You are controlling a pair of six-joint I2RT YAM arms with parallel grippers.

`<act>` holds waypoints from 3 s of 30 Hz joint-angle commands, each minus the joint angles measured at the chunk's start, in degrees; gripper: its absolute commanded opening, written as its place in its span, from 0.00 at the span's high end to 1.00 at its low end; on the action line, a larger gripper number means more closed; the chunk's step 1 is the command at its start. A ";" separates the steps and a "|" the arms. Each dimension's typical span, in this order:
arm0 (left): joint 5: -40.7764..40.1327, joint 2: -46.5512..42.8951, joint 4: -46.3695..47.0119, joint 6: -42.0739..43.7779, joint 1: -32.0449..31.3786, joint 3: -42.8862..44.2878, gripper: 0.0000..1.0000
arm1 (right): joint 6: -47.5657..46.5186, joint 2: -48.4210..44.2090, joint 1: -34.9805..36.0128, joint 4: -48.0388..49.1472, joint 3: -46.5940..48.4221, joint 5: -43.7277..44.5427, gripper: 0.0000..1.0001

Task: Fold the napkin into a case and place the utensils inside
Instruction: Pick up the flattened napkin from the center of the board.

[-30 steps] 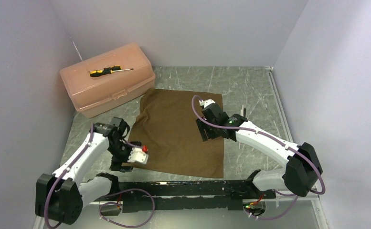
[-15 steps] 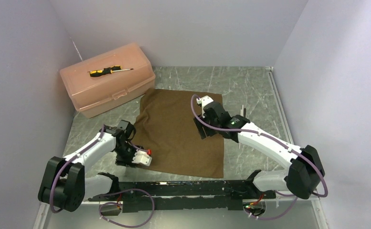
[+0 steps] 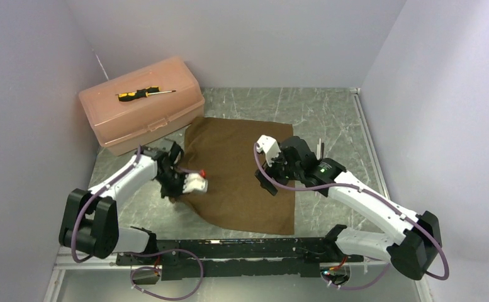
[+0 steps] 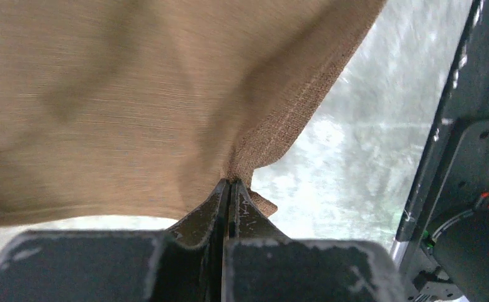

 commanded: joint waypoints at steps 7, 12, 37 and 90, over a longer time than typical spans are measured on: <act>18.65 9.76 -13.42 -18.83 3.98 25.75 0.97 | -11.74 -4.09 0.55 -11.58 2.68 -8.10 0.17; 21.38 16.58 -16.33 -24.05 6.93 33.46 0.97 | -11.51 -3.13 3.72 -11.79 0.88 -7.48 0.18; 13.35 23.13 -6.58 -36.74 11.08 39.40 0.97 | -11.53 7.62 9.35 -7.84 -0.47 -7.90 0.11; 11.51 18.66 -1.08 -41.23 9.62 32.90 0.97 | -6.78 12.40 12.99 -6.59 4.25 7.34 0.38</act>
